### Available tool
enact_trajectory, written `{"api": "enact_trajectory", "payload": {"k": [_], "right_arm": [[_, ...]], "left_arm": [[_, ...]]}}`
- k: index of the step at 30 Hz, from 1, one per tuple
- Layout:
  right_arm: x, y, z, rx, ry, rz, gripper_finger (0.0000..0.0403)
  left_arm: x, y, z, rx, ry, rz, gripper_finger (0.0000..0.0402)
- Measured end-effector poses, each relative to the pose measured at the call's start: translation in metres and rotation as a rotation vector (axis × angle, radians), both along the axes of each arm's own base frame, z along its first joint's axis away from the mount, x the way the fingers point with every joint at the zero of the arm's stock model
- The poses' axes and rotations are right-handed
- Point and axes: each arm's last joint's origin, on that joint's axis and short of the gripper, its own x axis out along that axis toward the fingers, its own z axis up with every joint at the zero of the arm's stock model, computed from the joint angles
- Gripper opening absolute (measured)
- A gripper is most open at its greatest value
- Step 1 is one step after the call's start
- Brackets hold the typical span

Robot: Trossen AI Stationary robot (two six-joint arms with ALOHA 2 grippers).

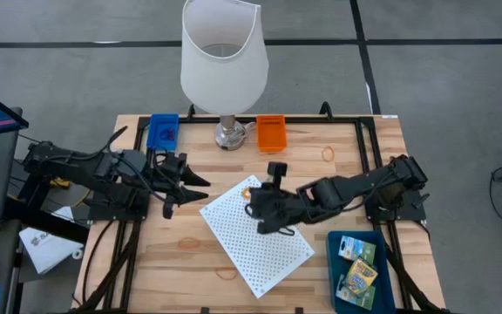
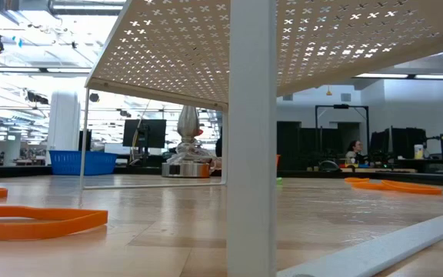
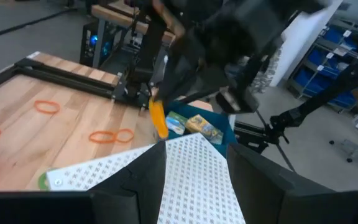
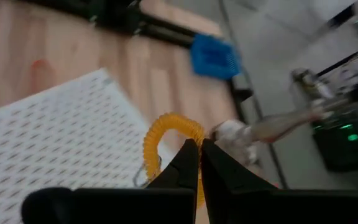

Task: Pick & Place Office Desk Supplies
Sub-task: Put the yellow spring keychain into the blue bin

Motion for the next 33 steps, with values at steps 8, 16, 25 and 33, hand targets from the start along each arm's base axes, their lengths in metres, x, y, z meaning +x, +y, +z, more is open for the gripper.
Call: {"api": "enact_trajectory", "payload": {"k": [8,16,25,33], "right_arm": [[-0.002,-0.014,0.050,-0.125,-0.097,0.012,0.0000],[-0.004,-0.025,0.068,-0.176,-0.115,0.004,0.0000],[-0.003,-0.031,0.068,-0.196,-0.096,0.005,0.0000],[-0.002,-0.030,0.068,-0.183,-0.095,0.025,0.0000]], "left_arm": [[0.026,-0.002,0.004,0.108,-0.125,0.135,0.0186],[0.041,-0.001,0.016,0.227,-0.295,0.325,0.0214],[0.055,-0.003,0.011,0.245,-0.308,0.349,0.0246],[0.065,0.000,0.005,0.250,-0.297,0.373,0.0248]]}}
